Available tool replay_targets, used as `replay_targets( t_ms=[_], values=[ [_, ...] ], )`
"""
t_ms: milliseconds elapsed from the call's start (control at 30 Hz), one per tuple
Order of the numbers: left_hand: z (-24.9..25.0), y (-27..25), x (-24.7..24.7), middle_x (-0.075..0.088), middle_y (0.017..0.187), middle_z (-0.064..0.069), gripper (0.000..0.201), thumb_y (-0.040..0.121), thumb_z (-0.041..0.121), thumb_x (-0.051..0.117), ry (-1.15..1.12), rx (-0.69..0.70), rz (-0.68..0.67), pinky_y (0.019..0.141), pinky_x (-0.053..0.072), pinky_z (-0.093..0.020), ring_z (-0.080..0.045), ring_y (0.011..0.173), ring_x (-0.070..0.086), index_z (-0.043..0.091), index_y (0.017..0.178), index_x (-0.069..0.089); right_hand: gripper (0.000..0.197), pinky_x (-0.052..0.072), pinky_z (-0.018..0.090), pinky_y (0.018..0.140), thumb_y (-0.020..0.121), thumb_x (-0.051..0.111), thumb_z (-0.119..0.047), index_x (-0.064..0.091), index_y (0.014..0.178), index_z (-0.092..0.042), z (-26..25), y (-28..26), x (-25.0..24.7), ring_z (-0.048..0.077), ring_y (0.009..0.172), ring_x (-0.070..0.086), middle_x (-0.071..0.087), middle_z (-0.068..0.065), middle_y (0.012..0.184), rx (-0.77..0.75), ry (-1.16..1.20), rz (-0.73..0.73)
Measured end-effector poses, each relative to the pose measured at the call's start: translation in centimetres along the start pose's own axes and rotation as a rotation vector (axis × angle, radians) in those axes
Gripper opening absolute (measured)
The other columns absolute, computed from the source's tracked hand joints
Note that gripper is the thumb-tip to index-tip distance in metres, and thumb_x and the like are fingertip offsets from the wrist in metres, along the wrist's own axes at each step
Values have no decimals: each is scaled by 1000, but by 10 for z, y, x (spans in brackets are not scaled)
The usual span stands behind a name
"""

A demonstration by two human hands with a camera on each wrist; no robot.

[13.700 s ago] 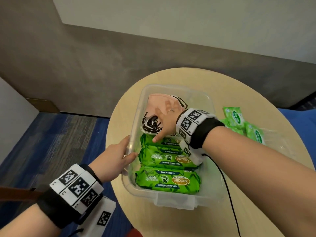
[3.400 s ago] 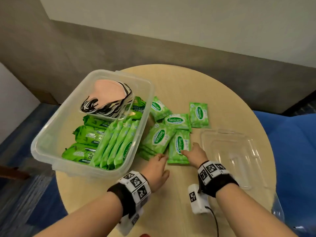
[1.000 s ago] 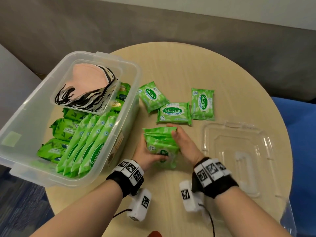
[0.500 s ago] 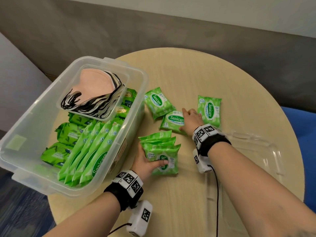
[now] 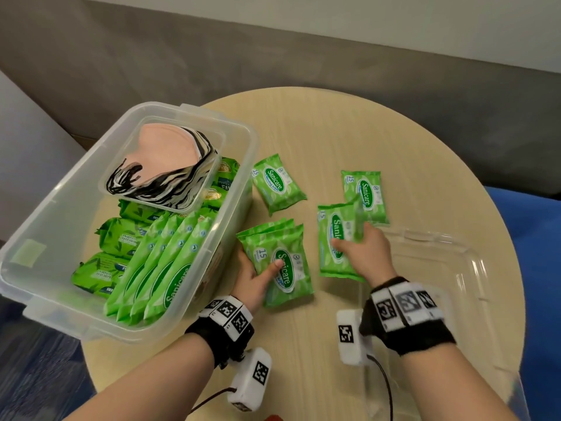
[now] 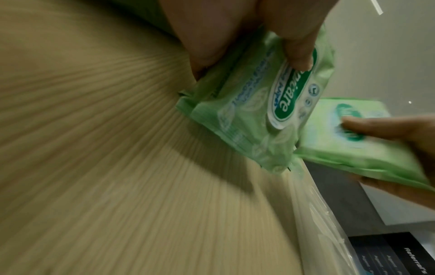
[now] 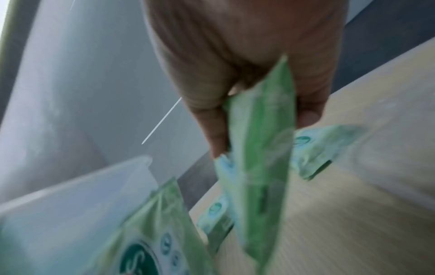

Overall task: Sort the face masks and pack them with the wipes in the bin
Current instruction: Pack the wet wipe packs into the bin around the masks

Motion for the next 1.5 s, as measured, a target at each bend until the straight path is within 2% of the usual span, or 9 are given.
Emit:
replay_targets(
  t_ms=[133,300,400,600,867,1000,1100,1300,1500],
  values=[
    [-4,2,0,51,132,-13,69,88,3,56,-3,-7,18,84,47,-31,-25,113,54,11,143,14,25,58,31,71,79,62,0,60,104,-7,13,-32,8,16,78,69,73,2,88,39,678,-279],
    [-4,-3,7,49,127,0,79,82,6,63,9,14,-64,85,47,-18,-10,109,51,8,145,15,42,54,24,77,81,62,4,47,116,-13,24,-52,60,12,92,65,64,3,105,-15,475,-506],
    [-5,-6,3,45,137,-13,108,49,22,62,-13,-11,-124,102,42,-40,-25,122,47,12,145,15,43,54,24,78,81,62,4,46,113,-19,29,-52,68,8,91,65,64,2,105,-28,517,-487],
    [-14,-18,8,36,144,-11,146,44,13,85,231,31,-311,94,51,-40,-19,121,51,22,143,-22,47,55,25,74,80,61,7,43,116,-17,29,-57,68,7,87,66,64,4,104,-39,574,-484],
    [7,-27,14,53,127,-18,136,39,51,90,205,162,-408,91,49,-21,-6,111,59,-20,131,18,65,50,22,83,54,81,-6,39,102,-20,29,-75,56,10,102,60,56,3,109,-230,597,-390],
    [3,-29,12,51,127,-15,134,39,61,84,261,185,-446,94,39,-9,6,112,54,-24,124,25,112,41,21,100,44,86,2,22,131,-31,36,-70,55,6,122,45,38,-4,134,-268,460,-400],
    [-5,-30,11,51,127,-24,122,39,42,89,320,139,-454,93,41,-10,9,107,54,-25,122,29,128,33,21,108,44,87,-3,6,141,-26,37,-75,66,8,132,36,28,5,144,-304,323,-451],
    [-10,-28,14,42,108,14,95,67,-13,74,383,104,-394,73,35,5,14,94,55,1,141,15,96,39,11,93,55,74,-4,20,134,-20,30,-82,70,-11,109,50,49,-7,122,-311,352,-371],
    [-16,-27,3,46,123,4,113,59,3,83,427,62,-385,89,42,-8,-20,124,47,9,146,11,114,37,17,103,53,75,10,10,139,-26,43,-81,79,-2,123,44,42,-5,134,-241,359,-434]
  ],
)
Point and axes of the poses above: each hand's wrist, its own y-axis towards the middle knuckle, its own x-axis out of the palm, z = x × y, the point moved 6 cm from there along y, towards the middle knuckle
